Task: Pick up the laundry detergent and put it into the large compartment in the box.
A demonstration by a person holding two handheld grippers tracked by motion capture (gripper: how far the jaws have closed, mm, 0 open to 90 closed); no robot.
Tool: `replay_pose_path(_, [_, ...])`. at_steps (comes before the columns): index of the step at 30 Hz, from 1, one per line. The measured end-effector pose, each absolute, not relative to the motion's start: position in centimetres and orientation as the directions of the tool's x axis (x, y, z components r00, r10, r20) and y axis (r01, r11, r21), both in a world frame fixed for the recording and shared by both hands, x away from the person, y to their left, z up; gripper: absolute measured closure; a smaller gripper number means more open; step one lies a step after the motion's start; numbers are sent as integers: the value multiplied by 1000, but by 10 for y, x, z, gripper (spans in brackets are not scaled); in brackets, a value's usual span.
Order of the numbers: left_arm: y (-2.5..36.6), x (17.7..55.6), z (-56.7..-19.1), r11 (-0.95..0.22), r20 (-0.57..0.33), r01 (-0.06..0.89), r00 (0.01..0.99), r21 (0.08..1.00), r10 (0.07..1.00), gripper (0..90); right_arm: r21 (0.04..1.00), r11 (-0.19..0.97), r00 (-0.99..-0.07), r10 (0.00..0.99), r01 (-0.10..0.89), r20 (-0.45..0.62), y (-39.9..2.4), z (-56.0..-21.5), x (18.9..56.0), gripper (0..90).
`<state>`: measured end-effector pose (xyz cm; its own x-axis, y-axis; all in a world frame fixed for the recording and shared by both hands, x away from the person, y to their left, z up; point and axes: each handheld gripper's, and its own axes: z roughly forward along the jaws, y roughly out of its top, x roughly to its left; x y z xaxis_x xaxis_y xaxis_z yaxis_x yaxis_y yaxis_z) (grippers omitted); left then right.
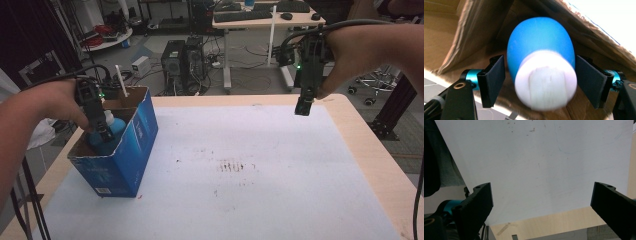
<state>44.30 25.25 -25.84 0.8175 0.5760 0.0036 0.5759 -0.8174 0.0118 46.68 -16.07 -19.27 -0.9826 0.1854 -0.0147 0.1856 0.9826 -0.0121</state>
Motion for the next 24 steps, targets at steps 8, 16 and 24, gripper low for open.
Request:
replay_pose_path(8, [257, 439, -242, -809, 16, 587, 809, 30, 588, 236, -6, 982, -982, 190, 190, -16, -161, -191, 466, 33])
replay_pose_path(16, [254, 432, -223, -811, 34, 584, 810, 32, 585, 211, -11, 981, -981, 195, 195, -18, -160, -191, 464, 33])
replay_pose_path(24, [243, 425, -203, -825, 63, 565, 822, 31, 566, 189, -4, 981, -981, 193, 193, -14, -160, -190, 464, 33])
